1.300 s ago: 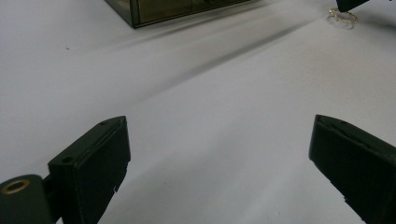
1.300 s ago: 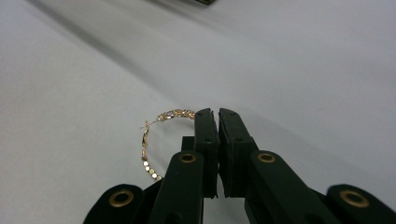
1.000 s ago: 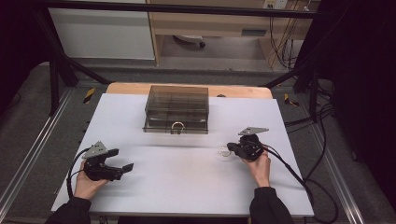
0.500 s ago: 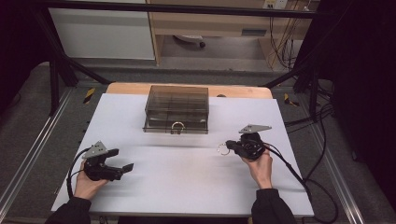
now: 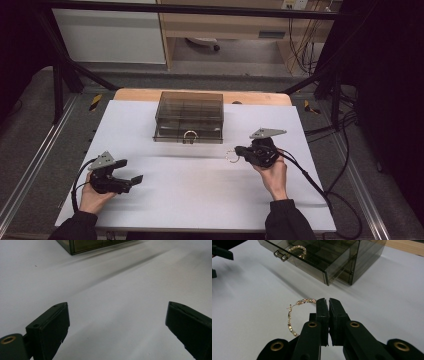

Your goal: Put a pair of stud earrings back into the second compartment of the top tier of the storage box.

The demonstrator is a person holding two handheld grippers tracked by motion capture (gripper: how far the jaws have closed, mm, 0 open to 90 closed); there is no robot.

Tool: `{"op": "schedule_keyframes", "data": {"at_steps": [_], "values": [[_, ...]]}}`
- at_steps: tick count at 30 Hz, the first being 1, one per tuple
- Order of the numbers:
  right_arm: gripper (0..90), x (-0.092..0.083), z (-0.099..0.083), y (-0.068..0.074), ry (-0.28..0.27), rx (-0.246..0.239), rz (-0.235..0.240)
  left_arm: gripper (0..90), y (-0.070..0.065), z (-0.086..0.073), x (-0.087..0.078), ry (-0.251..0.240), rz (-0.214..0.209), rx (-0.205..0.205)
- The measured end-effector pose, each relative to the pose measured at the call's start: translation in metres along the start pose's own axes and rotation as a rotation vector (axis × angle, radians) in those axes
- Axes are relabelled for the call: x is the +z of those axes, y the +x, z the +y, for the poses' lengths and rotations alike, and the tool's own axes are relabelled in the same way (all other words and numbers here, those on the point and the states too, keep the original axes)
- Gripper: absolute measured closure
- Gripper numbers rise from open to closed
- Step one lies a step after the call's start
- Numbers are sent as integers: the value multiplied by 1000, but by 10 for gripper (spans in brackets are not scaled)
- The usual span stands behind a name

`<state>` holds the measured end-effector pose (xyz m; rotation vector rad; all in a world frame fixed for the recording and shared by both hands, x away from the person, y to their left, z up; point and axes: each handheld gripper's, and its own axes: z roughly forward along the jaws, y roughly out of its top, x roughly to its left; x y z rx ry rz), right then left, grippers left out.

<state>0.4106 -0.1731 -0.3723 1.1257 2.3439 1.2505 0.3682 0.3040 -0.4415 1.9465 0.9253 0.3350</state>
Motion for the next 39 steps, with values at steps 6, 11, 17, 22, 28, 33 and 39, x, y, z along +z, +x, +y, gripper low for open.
{"op": "schedule_keyframes", "data": {"at_steps": [6, 11, 17, 22, 28, 33, 39], "values": [[872, 4, 13, 9, -10, -10, 14, 51, 0, 0, 0, 1, 0, 1], [872, 11, 28, 18, -30, -33, 30, 52, 0, 0, 0, 1, 0, 0], [872, 19, 41, 25, -36, -39, 33, 52, 0, 0, 0, 1, 0, 1], [872, 32, 53, 30, -40, -39, 35, 51, 0, 0, 0, 1, -1, 1], [872, 44, 63, 35, -45, -44, 27, 52, 0, 0, 0, -1, -2, 1], [872, 54, 71, 37, -55, -39, 15, 52, 1, 0, -1, -4, -2, -2], [872, 66, 79, 38, -58, -29, 8, 52, 1, 0, -1, -4, -3, -1]]}}
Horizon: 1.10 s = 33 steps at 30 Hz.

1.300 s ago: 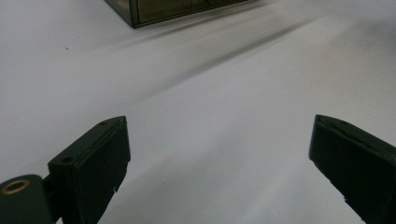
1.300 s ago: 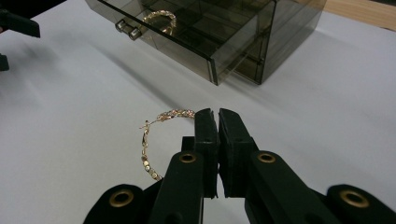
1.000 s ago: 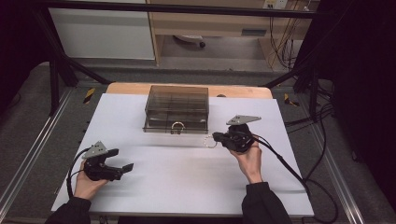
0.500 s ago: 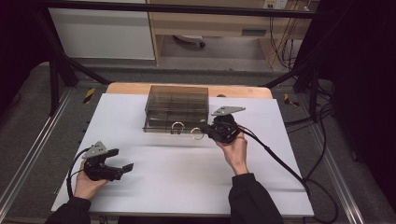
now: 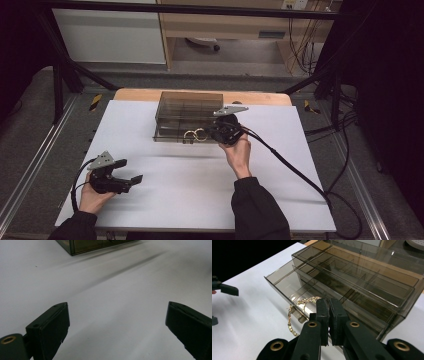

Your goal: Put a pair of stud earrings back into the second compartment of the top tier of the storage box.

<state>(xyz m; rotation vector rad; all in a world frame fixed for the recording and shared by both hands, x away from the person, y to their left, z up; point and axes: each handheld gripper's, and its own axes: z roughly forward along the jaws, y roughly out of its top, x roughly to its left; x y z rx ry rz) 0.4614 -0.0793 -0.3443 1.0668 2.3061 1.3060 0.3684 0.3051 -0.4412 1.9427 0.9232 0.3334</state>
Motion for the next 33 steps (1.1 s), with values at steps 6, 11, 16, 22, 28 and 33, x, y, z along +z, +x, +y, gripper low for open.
{"op": "schedule_keyframes", "data": {"at_steps": [6, 11, 16, 22, 28, 33], "values": [[872, 11, 6, 1, -2, 9, -8, 52, 0, 0, 0, 1, 0, 0], [872, 21, 9, 3, 0, 11, -12, 52, 0, 0, 0, 2, -1, 1], [872, 32, 10, 2, -6, 26, -15, 52, 0, 0, 0, 3, 0, 0], [872, 44, 10, 2, 1, 28, -20, 52, 0, 0, 0, 1, 1, 1], [871, 56, 7, 2, 6, 28, -21, 52, 0, 0, 0, 2, 1, 0], [871, 62, 3, 2, 26, 23, -32, 52, 0, 0, 0, 0, -1, 1]]}}
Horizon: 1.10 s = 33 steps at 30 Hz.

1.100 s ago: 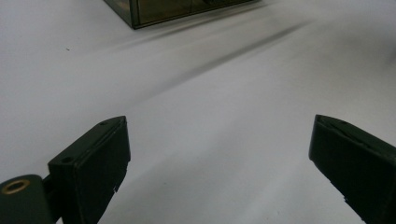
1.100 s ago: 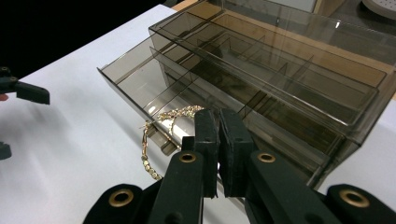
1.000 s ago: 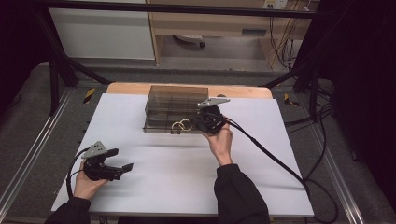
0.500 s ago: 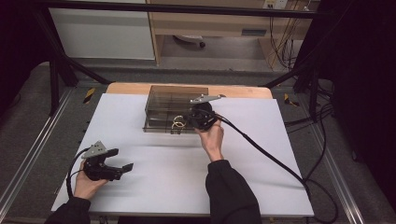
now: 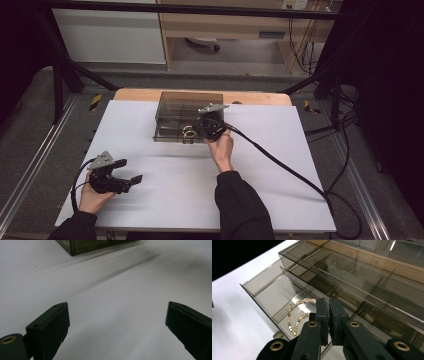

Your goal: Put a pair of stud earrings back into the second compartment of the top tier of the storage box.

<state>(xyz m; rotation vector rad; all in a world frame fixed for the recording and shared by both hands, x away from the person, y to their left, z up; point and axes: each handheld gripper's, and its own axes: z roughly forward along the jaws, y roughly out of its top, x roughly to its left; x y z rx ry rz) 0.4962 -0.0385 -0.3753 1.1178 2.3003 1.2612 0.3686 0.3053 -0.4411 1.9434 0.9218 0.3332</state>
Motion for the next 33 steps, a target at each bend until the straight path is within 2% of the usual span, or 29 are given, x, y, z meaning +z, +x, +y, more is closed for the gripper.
{"op": "schedule_keyframes", "data": {"at_steps": [9, 17, 25, 28, 33], "values": [[837, 6, -4, 1, 26, -19, 8, 52, 0, 0, 0, 0, 0, 0], [749, -8, 1, 4, -16, -38, 8, 51, 0, 0, 0, -1, 0, 0], [508, -36, 1, 7, -44, -50, 31, 52, -1, 0, 0, 2, 1, 1], [440, -46, -2, 4, -48, -43, 43, 52, -1, 0, 1, 2, 1, 1], [279, -60, -10, -2, -41, -42, 34, 52, -1, 0, 1, 6, 1, 3]]}}
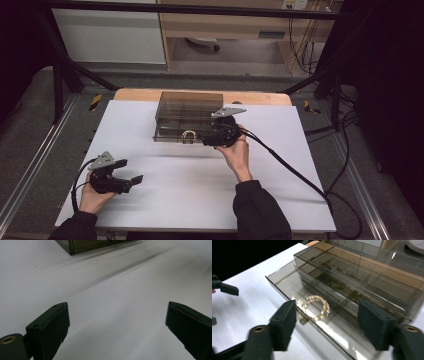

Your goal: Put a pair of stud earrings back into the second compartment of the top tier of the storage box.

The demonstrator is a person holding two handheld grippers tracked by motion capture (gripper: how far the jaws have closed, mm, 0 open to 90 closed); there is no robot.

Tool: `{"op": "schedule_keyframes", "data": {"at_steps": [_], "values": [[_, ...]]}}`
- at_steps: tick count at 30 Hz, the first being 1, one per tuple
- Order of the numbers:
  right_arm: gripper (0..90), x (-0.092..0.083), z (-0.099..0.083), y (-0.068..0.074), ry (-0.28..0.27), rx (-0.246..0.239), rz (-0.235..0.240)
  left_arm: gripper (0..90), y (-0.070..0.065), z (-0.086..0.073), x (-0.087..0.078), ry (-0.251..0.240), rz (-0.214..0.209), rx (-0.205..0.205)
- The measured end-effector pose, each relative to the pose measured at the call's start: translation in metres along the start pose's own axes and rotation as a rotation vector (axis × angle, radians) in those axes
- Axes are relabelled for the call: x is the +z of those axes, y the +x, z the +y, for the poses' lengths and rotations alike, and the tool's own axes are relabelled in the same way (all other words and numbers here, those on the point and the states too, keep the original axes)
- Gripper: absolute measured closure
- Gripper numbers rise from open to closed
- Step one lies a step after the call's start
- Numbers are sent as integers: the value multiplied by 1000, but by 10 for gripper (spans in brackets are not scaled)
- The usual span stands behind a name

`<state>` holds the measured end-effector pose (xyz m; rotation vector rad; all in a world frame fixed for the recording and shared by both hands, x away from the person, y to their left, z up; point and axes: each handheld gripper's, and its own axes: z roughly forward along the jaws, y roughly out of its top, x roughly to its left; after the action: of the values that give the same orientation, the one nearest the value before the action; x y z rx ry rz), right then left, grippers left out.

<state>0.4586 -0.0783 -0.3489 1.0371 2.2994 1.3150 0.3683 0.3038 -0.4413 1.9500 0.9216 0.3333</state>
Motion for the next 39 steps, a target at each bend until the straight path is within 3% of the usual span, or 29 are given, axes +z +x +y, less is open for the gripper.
{"op": "schedule_keyframes", "data": {"at_steps": [7, 14, 20, 30, 39], "values": [[95, -21, -20, -14, -10, 41, 0, 51, 0, 0, 0, 2, 0, 0], [36, -45, -48, -29, -52, 73, 13, 52, 0, 0, 1, 0, 1, -1], [20, -61, -74, -42, -80, 90, 11, 51, -1, 0, 1, 3, 0, 2], [5, -79, -112, -56, -78, 85, 14, 51, -1, 0, 1, 5, 0, 3], [4, -95, -159, -69, -47, 101, 12, 52, -2, 0, 2, 11, 0, 4]]}}
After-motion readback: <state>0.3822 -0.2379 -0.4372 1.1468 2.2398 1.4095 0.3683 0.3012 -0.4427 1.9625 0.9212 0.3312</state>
